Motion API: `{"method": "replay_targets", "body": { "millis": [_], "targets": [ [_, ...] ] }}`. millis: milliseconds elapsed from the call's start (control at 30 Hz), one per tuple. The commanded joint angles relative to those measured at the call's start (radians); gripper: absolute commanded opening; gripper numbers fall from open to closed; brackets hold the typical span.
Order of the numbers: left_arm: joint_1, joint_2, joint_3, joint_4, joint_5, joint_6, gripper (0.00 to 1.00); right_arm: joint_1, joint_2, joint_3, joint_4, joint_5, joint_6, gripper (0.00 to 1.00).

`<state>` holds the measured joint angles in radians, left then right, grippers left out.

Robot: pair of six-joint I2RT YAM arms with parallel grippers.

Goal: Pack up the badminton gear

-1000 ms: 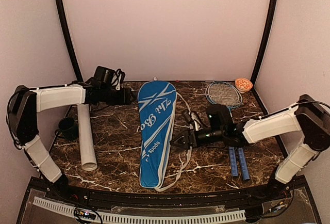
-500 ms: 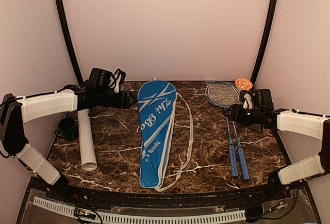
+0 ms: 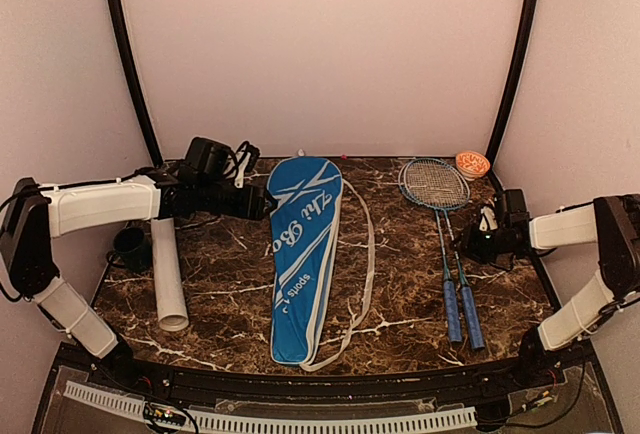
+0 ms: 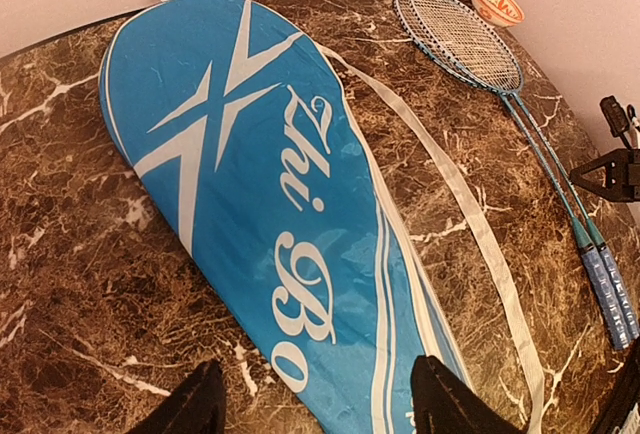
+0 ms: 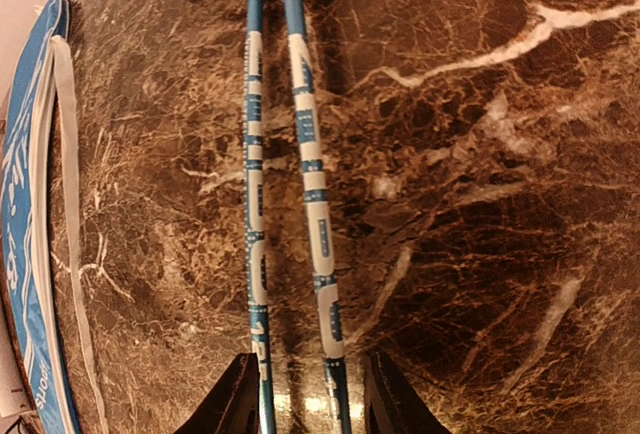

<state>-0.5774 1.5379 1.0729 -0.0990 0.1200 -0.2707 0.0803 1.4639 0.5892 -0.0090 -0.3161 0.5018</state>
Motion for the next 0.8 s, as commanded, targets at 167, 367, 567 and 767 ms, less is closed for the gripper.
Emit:
{"method": "replay_targets", "body": {
  "millis": [167, 367, 567, 767],
  "targets": [
    [-0.027, 0.038, 0.049, 0.01, 0.01, 0.023, 0.65, -0.01, 0.078, 0.015, 0.072, -0.004, -0.048, 0.33],
    [-0.032, 0.064, 0.072, 0.003, -0.001, 0.017, 0.65, -0.01, 0.121, 0.022, 0.108, -0.029, -0.044, 0.27],
    [-0.032, 0.069, 0.073, 0.001, -0.011, 0.009, 0.64, -0.011, 0.099, 0.03, 0.096, -0.016, -0.037, 0.1],
    [-0.063, 0.077, 0.069, -0.001, -0.03, 0.002, 0.64, -0.009, 0.004, 0.035, 0.073, 0.016, -0.024, 0.0]
  ]
}}
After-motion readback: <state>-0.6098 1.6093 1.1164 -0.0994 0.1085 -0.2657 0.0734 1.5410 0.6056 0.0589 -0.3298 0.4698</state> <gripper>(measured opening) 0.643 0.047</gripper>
